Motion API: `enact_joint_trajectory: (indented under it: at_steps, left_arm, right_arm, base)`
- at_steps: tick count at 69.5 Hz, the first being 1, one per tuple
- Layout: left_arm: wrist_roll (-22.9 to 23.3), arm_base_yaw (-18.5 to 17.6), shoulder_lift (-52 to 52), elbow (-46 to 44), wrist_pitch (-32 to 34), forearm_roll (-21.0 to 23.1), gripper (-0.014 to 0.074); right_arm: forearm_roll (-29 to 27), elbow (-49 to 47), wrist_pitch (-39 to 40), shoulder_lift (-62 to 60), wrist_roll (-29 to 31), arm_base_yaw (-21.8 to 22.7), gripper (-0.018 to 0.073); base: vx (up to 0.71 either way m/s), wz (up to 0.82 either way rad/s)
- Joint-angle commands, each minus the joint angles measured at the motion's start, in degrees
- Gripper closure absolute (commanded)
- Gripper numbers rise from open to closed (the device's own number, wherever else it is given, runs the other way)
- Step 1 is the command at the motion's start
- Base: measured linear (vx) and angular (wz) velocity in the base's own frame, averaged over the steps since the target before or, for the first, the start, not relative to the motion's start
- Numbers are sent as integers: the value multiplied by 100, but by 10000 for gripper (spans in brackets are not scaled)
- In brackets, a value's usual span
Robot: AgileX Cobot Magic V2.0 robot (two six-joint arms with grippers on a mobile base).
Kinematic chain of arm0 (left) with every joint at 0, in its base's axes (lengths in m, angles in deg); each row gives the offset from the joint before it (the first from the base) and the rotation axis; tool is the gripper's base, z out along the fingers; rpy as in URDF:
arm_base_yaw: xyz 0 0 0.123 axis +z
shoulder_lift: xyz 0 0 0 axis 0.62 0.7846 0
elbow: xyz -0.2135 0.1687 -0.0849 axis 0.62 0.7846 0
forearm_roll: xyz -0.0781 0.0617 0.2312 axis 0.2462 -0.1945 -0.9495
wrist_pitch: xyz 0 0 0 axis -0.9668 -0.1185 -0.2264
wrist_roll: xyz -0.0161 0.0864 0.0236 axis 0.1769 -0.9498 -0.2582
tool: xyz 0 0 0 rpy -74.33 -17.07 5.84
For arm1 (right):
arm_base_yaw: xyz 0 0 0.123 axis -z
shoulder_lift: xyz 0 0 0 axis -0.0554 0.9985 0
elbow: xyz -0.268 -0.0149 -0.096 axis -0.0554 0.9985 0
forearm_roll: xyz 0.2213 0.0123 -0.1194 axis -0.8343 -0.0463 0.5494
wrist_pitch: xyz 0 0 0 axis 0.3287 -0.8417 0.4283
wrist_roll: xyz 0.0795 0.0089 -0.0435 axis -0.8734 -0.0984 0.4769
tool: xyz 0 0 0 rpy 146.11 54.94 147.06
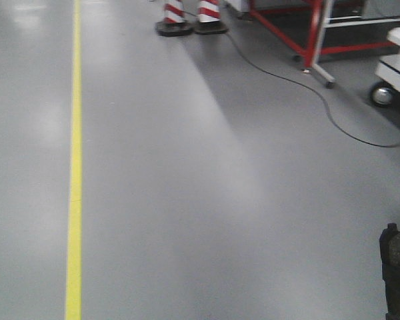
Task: Move and align brake pads A on conveyor
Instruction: 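Turn the base away from the table holding both pads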
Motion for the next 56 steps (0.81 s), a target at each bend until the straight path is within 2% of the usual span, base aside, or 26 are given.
enact_joint_trajectory:
  at_steps: [1, 29, 56]
  left_arm:
    - [5, -42, 30, -164, 461, 25, 475]
    - [5, -42, 30, -164, 461, 25, 475]
    - [5, -42, 30, -164, 461, 25, 475]
  right_arm:
    - [-48, -176, 447, -5, 37, 14, 490]
    - [-48, -176, 447, -5, 37, 14, 490]
    - [-48, -176, 447, -5, 37, 14, 490]
  base:
    - [17, 59]
    - [20, 46]
    - [31, 9]
